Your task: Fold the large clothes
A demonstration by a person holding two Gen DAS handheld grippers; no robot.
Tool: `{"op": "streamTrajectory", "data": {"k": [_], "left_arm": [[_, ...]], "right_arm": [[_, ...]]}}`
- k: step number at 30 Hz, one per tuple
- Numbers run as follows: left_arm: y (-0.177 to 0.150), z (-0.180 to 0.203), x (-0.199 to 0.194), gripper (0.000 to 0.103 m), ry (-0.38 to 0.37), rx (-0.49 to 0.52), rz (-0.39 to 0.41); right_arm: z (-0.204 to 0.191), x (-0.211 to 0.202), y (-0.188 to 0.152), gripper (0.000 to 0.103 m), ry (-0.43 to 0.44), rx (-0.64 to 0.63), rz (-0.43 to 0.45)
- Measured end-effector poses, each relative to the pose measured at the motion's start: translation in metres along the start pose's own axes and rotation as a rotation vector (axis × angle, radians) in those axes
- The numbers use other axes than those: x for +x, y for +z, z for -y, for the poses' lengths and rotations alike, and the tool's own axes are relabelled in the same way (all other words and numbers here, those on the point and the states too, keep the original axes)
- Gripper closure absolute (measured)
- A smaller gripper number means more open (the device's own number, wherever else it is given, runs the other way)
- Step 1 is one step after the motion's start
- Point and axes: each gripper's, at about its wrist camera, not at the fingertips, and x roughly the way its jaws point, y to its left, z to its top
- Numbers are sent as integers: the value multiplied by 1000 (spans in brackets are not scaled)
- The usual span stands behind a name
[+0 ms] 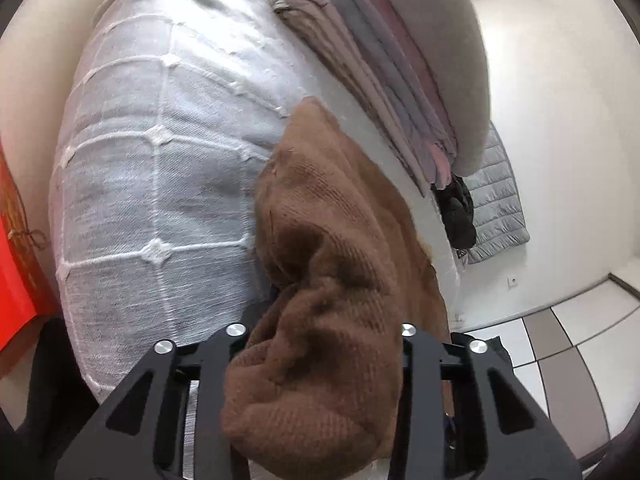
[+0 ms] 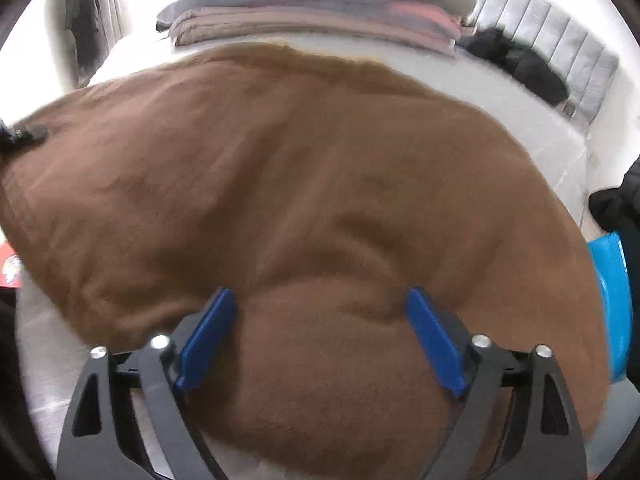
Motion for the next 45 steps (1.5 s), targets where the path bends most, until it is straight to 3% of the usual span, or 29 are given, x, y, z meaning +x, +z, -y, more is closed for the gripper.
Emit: {"op": "streamTrajectory", "data": {"k": [3,5,7,9,12,18,23,27,31,33,35,36,38,42,45], "left_arm": [[2,16,-8,77,2,54,24],[1,31,-14,77,11,93,40],[1,48,-17,78,20,130,52],[1,73,-19,78,27,178,63],[-7,123,-22,78,46,302,73],[-56,239,-9,78,48,595,59],[-142,324,27,78,-1,825,-24],[-234,359,98,76,9,1017,-213],[-309,348,183,68,127,1154,-462],[-336,348,191,50,185,1271,-466],[-352,354,186,35,193,1345,-471],[-363,358,181,32,221,1407,-467],[-381,366,171,31,276,1520,-430],[-407,368,133,31,289,1658,-382],[-407,366,103,31,259,1657,-350]], "right_arm": [[12,-9,12,13,63,61,-54],[15,-24,15,13,178,107,-14],[32,-30,16,13,368,224,-18],[64,-15,14,13,686,458,-77],[105,0,7,13,933,689,-104],[167,-5,3,13,1060,828,-48],[219,1,-29,12,1152,974,14],[250,25,-70,11,1236,1113,51],[257,59,-93,10,1328,1210,44],[260,67,-100,11,1348,1220,39],[261,71,-99,11,1360,1196,26],[261,72,-97,11,1362,1180,16],[263,73,-91,10,1360,1149,-1],[257,73,-77,10,1336,1059,-50],[255,67,-60,10,1292,959,-85]]}}
